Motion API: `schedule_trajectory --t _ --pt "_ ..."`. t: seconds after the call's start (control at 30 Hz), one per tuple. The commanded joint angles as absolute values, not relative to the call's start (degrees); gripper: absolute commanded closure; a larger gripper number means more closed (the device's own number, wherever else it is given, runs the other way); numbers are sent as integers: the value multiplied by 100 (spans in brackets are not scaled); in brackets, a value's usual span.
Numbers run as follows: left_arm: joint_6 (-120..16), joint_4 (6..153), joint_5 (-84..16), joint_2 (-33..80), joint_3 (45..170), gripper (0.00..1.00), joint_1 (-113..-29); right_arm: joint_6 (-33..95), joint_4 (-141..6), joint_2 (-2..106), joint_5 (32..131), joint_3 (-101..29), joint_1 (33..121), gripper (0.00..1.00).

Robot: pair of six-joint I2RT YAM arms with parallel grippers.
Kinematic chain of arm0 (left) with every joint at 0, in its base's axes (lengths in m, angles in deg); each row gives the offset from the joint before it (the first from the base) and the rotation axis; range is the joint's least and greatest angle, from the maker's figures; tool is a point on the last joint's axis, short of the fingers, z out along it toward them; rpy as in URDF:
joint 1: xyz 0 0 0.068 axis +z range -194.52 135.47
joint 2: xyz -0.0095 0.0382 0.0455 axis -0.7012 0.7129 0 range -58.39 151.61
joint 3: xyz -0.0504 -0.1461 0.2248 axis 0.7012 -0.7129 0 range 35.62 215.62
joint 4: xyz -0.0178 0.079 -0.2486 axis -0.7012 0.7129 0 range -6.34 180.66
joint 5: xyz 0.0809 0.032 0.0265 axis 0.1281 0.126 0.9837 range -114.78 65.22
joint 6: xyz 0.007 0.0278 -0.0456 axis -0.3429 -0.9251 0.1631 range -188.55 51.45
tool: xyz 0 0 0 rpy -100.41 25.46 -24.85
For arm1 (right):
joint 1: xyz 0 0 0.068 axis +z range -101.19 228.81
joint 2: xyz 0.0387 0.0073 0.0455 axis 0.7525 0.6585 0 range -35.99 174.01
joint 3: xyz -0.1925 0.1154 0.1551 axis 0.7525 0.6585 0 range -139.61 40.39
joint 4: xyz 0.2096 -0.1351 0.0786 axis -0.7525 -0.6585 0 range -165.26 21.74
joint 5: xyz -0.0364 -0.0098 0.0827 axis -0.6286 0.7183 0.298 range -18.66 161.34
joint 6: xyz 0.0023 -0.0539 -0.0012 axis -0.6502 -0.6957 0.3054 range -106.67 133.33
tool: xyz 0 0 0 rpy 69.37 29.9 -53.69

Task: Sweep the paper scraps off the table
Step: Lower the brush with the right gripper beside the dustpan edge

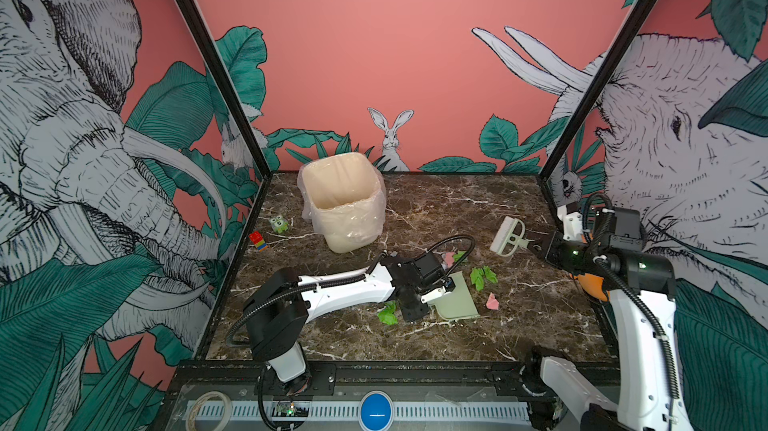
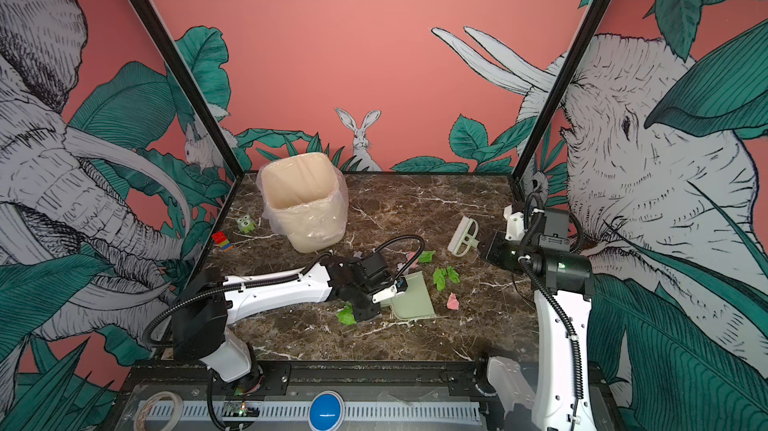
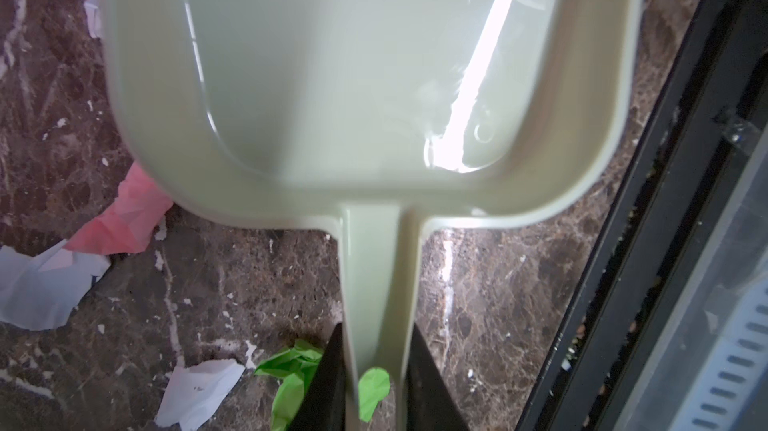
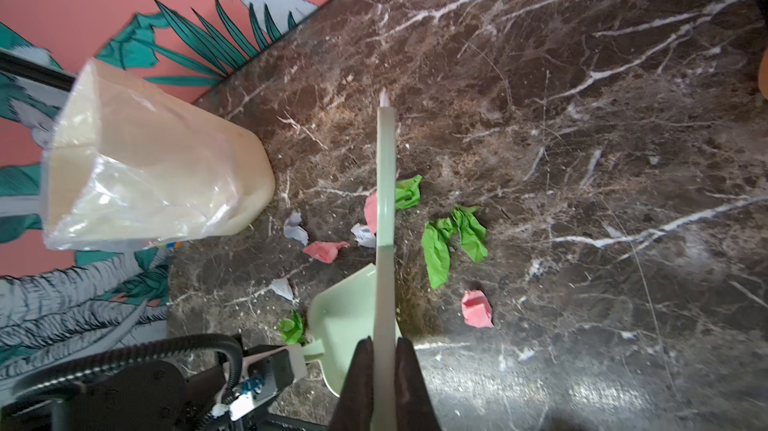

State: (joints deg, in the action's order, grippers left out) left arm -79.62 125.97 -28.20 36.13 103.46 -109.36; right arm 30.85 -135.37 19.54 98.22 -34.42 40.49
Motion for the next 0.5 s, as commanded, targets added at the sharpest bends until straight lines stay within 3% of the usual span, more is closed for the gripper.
schedule_trajectory --t 0.0,0.27,0.47 --pt "-8121 13253 -2912 3406 10479 91 -10939 2744 -14329 2098 8921 -3783 4562 100" --pt "-8274 13506 -2865 3477 10592 92 -10939 3037 -15020 2652 6879 -3845 6196 100" --pt "-8253 13686 -2818 3655 10825 93 -10982 3403 -15240 2929 6233 -3662 6835 100"
